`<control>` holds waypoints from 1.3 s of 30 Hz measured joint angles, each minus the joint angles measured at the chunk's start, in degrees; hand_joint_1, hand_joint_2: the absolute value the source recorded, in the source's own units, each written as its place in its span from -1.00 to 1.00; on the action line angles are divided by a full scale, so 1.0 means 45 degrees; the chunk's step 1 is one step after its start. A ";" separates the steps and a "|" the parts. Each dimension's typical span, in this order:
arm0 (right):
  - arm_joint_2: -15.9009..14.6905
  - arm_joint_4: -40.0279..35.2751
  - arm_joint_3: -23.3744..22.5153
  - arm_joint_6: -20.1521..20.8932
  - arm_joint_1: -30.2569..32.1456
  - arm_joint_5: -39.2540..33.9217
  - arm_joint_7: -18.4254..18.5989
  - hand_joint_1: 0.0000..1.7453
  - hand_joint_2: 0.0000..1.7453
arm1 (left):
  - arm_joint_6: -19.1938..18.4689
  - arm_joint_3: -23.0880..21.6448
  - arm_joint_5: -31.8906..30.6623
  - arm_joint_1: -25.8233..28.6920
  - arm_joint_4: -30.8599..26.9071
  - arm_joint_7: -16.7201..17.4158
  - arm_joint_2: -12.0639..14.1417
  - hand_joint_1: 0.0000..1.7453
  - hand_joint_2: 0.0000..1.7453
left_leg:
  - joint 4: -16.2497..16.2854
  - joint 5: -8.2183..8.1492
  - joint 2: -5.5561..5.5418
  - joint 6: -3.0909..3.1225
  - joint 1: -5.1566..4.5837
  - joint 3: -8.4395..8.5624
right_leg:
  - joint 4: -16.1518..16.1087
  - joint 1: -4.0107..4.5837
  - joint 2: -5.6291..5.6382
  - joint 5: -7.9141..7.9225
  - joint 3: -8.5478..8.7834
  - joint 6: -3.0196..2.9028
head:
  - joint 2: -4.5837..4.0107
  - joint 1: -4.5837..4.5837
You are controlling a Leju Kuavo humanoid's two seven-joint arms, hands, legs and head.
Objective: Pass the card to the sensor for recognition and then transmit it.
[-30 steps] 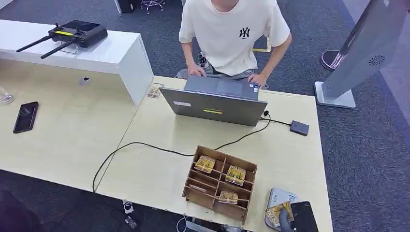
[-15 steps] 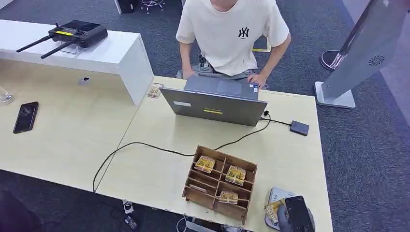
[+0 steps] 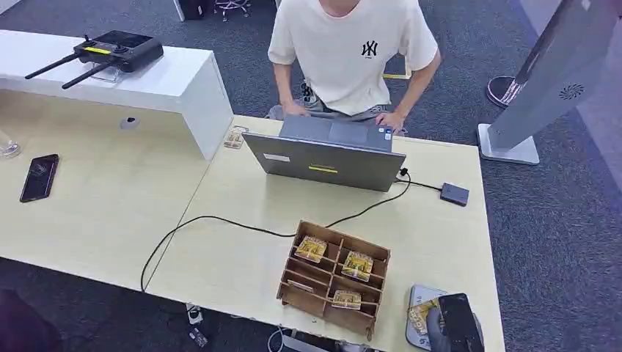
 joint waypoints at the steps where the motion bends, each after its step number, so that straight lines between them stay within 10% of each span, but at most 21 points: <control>1: 0.0005 0.0000 -0.0019 0.0010 0.0000 0.0044 0.0000 1.00 1.00 | -0.0005 0.0000 0.0000 0.0000 0.0000 0.0000 0.0000 -1.00 -1.00 | 0.0000 0.0000 0.0000 0.0000 0.0000 0.0000 | 0.0000 0.0000 0.0000 0.0000 0.0000 0.0000 | 0.0000 0.0000; 39: 0.0126 -0.0986 -0.1069 0.0301 0.0249 0.0976 -0.0034 1.00 1.00 | -0.0097 0.0253 -0.0010 -0.0002 0.0000 0.0000 -0.0010 -1.00 -1.00 | 0.0000 0.0000 0.0000 0.0000 0.0000 0.0000 | 0.0000 0.0000 0.0000 0.0000 -0.0001 0.0000 | 0.0000 0.0000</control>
